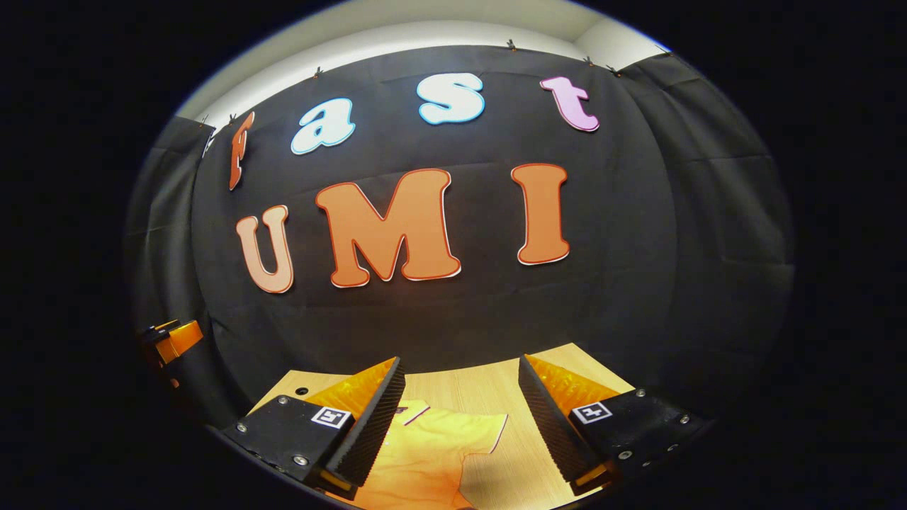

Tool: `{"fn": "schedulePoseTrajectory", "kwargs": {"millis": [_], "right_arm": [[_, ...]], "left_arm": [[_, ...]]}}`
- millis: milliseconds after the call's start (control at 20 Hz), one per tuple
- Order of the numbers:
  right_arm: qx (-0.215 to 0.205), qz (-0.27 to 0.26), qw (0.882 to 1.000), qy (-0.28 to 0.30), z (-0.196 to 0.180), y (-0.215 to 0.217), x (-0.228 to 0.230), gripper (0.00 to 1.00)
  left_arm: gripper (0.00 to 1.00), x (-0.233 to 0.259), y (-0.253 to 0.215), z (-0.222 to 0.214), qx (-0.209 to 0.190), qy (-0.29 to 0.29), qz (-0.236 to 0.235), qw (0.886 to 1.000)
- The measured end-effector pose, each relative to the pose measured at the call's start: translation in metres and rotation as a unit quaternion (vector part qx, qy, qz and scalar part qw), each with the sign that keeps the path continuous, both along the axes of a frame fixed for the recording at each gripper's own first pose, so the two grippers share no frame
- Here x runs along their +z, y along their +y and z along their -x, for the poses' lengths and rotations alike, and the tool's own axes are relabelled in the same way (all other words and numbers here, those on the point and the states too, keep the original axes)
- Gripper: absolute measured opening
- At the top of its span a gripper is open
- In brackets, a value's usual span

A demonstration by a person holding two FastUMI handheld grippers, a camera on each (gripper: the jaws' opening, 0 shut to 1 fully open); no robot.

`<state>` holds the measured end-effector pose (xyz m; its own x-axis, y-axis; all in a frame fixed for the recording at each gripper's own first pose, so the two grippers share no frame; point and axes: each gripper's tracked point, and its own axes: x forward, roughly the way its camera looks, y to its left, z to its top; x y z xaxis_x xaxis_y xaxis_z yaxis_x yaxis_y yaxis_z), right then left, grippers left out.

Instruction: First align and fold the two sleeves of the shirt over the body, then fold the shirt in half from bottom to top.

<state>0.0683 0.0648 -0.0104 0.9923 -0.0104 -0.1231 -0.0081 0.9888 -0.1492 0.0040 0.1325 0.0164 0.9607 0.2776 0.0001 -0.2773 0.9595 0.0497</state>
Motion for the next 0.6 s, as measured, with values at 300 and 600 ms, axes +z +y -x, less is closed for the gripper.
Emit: {"fn": "schedulePoseTrajectory", "kwargs": {"millis": [300,600], "right_arm": [[0.033,0.023,0.999,0.012,-0.037,-0.011,-0.004,0.98],[0.017,0.031,0.999,0.039,-0.058,-0.018,-0.027,0.98]], "left_arm": [[0.98,-0.002,-0.001,-0.008,0.056,-0.006,-0.014,0.998],[0.98,-0.007,0.005,-0.03,0.051,-0.001,-0.013,0.999]]}}
